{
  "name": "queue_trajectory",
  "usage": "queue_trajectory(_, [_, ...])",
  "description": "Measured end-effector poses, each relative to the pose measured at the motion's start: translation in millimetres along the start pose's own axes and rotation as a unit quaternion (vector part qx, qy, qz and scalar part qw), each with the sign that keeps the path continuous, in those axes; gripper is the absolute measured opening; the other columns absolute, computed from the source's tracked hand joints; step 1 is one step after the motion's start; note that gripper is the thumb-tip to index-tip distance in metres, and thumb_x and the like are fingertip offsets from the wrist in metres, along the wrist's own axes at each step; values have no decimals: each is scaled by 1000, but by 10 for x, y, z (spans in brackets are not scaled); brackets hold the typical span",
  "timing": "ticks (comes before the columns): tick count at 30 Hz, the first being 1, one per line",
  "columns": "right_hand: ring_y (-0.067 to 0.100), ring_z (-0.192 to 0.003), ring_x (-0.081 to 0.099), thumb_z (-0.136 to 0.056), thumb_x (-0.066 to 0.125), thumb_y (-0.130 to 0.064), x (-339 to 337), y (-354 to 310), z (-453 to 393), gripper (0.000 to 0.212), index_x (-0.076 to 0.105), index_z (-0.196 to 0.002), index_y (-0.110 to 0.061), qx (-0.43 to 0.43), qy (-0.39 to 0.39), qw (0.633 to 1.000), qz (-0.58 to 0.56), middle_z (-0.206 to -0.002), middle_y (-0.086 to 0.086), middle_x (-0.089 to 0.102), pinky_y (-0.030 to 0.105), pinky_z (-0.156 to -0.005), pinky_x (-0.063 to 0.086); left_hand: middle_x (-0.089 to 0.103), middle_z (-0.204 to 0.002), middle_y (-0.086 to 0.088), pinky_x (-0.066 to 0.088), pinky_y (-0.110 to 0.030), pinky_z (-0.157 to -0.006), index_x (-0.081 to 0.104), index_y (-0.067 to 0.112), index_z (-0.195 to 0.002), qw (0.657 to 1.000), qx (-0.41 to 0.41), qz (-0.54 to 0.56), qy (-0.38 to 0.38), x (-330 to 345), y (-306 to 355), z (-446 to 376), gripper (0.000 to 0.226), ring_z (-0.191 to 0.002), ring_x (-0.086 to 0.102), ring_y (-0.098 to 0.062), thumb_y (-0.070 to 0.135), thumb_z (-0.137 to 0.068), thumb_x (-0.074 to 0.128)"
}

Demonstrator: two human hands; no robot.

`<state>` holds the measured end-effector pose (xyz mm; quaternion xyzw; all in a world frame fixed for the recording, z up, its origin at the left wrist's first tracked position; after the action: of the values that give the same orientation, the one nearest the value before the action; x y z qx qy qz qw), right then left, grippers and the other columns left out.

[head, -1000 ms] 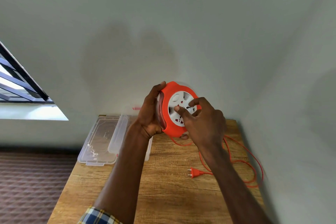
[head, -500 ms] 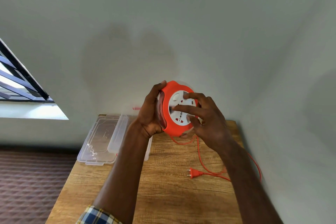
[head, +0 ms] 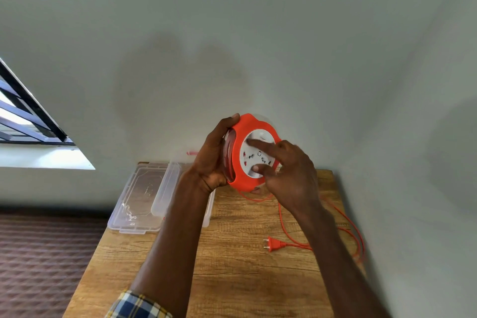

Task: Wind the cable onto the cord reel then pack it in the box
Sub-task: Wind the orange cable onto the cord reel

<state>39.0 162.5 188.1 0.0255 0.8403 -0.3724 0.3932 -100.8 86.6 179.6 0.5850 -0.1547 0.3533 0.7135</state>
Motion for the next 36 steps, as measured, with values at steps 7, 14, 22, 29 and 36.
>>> queue_trajectory(7, [12, -86, 72, -87, 66, -65, -46, -80, 25, 52, 63, -130, -35, 83, 89, 993, -7, -95, -6, 77, 35, -71, 61, 71, -127, -17, 61, -49, -91, 69, 14, -134, 1000, 0, 1, 5, 21, -56, -39, 65, -106, 72, -35, 64, -100, 46])
queue_trajectory(14, [9, -120, 40, -89, 69, -1, 6, 60, -37, 62, 62, -131, -46, -63, -3, 998, -4, -134, -13, 51, 13, -81, 43, 70, -128, -17, 56, -52, -97, 67, 16, -137, 1000, 3, 10, 7, -22, -28, -47, 68, -108, 70, -36, 67, -98, 46])
queue_trajectory(22, [16, -122, 41, -89, 73, -5, 7, 97, -34, 60, 64, -128, -50, -113, -46, 992, 8, -148, -14, 48, 31, -89, 51, 69, -129, -17, 57, -51, -94, 61, 16, -145, 1000, -3, -1, 0, -51, -32, -15, 73, -108, 69, -35, 68, -97, 45])
queue_trajectory(29, [12, -113, 44, -85, 78, -14, 10, 106, -17, 62, 61, -130, -53, -56, -7, 998, 17, -130, -15, 57, 35, -80, 57, 71, -127, -16, 58, -49, -91, 64, 15, -141, 1000, -6, -2, 5, 8, -42, -38, 69, -106, 71, -34, 66, -98, 45])
queue_trajectory(36, [5, -86, 67, -76, 74, -66, -41, -53, -1, 57, 60, -128, -48, 127, 83, 986, -66, -90, -15, 71, 27, -70, 57, 67, -134, -20, 55, -52, -99, 64, 11, -141, 1000, -3, 5, -12, 107, -9, -81, 69, -115, 67, -39, 63, -99, 51])
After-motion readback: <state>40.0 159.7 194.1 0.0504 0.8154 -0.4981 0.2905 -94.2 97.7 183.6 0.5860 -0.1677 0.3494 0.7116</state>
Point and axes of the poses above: each hand's wrist, its own z-axis away from the middle knuckle, its own x-axis out of the palm, y = z × x, the point moved 4 cm from there along -z, towards the middle knuckle
